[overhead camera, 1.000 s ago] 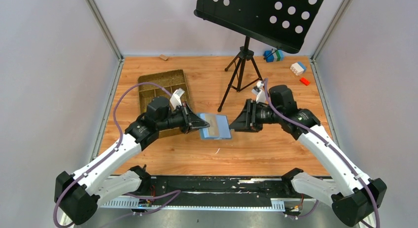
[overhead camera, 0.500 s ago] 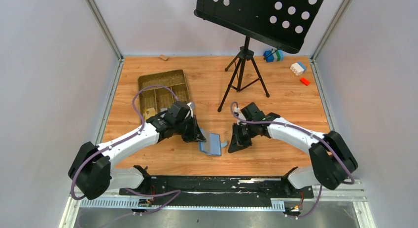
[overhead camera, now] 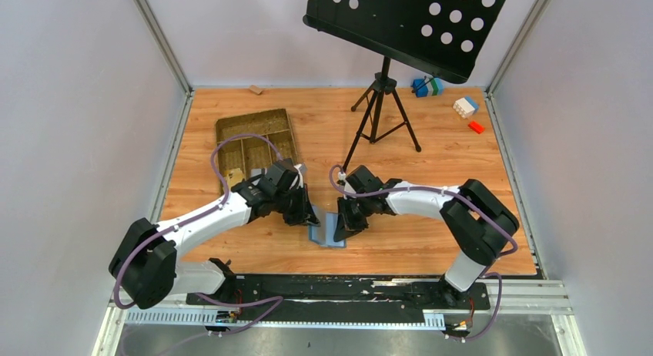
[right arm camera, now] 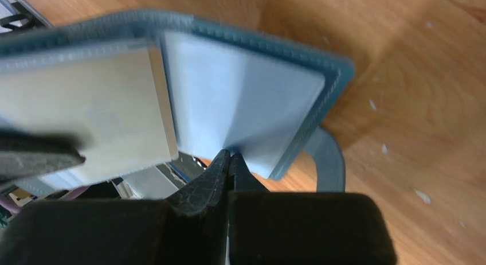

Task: Take the credit cards out of the card holder
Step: Remove the credit card from the card holder.

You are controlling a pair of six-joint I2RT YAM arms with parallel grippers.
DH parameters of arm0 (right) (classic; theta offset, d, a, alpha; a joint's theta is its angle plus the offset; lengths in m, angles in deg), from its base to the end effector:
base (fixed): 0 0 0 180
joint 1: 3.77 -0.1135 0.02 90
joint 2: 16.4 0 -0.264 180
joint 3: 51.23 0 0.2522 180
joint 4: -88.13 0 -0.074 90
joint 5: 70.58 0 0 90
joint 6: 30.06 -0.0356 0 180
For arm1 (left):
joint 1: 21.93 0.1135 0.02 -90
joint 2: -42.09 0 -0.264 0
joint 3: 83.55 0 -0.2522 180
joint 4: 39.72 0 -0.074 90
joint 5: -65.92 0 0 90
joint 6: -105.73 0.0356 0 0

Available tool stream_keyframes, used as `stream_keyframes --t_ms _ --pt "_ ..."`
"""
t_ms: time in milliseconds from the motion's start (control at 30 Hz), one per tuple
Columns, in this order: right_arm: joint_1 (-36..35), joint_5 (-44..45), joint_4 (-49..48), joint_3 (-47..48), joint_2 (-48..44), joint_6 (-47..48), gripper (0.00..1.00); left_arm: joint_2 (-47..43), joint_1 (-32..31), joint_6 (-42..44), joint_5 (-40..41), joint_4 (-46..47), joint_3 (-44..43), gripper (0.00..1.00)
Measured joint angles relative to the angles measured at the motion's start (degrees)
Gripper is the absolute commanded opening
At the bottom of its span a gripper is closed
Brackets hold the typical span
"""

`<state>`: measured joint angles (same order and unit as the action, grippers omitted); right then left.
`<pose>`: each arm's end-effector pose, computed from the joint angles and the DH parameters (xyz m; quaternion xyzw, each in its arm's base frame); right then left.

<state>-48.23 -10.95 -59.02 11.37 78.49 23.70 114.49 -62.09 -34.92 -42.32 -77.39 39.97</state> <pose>0.2013 0.2228 0.1468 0.1238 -0.9360 -0.3294 0.0073 0.1813 -0.1676 0.2092 -0.0364 0.9385 -0.3254 0.1094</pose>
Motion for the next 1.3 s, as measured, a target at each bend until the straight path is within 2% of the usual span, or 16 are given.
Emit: stream_keyframes --t_ms 100,400,733,933,1033,1300 --pt "-0.7 0.2 -1.6 0.7 2.6 -1.1 0.0 0.0 0.0 0.5 -1.2 0.6 0.9 0.09" --pt "-1.3 -1.3 -4.0 0.7 5.2 -3.7 0.0 0.8 0.2 0.8 -4.4 6.2 3.8 0.12" --pt "-1.8 -2.4 -6.2 -0.2 5.2 -4.9 0.0 0.8 0.2 -1.0 -8.8 14.5 8.3 0.26" --pt "-2.0 -2.5 -6.6 -0.2 5.2 -5.4 0.0 0.8 0.1 -1.7 -10.4 16.5 8.9 0.21" --pt "-2.0 -2.5 -6.6 -0.2 5.2 -5.6 0.0 0.8 0.1 -1.8 -10.5 16.8 9.1 0.14" --pt "-2.2 -2.6 -6.6 -0.2 5.2 -5.7 0.0 0.8 0.1 -2.6 -11.0 17.8 9.5 0.19"
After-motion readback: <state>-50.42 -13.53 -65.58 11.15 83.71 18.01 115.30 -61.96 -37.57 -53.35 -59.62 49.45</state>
